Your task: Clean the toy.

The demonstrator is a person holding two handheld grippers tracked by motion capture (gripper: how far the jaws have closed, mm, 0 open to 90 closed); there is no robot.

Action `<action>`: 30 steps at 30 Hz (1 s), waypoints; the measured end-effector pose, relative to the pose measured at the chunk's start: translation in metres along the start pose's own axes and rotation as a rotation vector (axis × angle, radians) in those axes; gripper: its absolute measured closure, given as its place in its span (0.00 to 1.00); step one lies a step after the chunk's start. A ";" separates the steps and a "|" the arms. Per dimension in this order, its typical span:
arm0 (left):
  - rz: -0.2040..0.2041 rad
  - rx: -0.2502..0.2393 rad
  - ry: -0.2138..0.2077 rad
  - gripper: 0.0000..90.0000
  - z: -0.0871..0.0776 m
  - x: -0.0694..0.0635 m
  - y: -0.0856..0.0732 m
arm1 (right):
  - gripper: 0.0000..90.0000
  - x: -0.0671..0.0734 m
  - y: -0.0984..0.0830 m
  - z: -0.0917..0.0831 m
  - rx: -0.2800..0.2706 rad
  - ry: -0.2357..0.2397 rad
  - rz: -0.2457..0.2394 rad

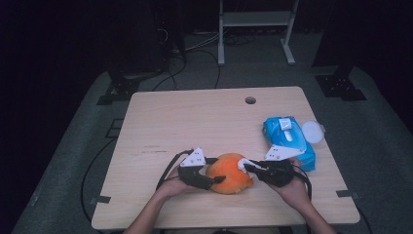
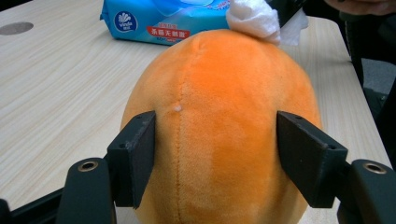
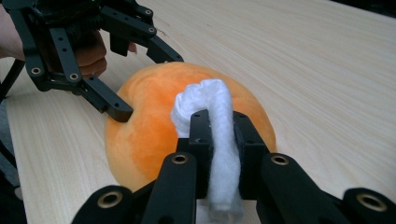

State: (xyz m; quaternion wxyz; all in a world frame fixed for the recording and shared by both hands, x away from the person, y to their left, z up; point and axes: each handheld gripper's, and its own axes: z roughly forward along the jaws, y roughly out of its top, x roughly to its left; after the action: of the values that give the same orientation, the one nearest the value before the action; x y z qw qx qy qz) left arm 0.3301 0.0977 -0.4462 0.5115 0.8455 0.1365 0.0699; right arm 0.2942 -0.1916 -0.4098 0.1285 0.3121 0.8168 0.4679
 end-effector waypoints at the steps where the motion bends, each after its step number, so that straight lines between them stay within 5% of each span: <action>1: -0.002 0.001 0.004 0.35 0.000 0.001 0.000 | 0.89 -0.002 -0.001 -0.001 0.002 0.000 0.008; 6: -0.024 -0.003 0.002 0.34 -0.003 0.003 -0.002 | 0.89 -0.007 -0.010 -0.004 0.029 -0.016 0.021; 13: 0.031 0.010 0.010 0.36 0.001 -0.005 0.001 | 0.89 -0.001 0.000 0.000 -0.003 -0.013 0.010; 22: 0.020 0.000 0.011 0.36 -0.001 -0.003 0.000 | 0.89 -0.019 -0.013 0.002 0.037 -0.045 0.061; 26: 0.027 -0.004 0.017 0.35 0.001 -0.006 0.000 | 0.89 -0.014 -0.010 -0.001 0.007 -0.025 0.073; 28: 0.035 -0.006 0.014 0.35 0.003 -0.007 0.000 | 0.89 -0.008 -0.003 -0.002 -0.043 0.031 0.078; 30: 0.036 -0.004 0.016 0.35 0.002 -0.007 0.000 | 0.89 0.001 0.002 0.001 -0.060 0.042 0.047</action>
State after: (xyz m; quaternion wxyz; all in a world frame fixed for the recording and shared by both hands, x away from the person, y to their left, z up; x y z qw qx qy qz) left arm 0.3241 0.0935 -0.4469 0.5108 0.8461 0.1253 0.0861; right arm 0.2950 -0.1901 -0.4083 0.1096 0.3174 0.7975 0.5013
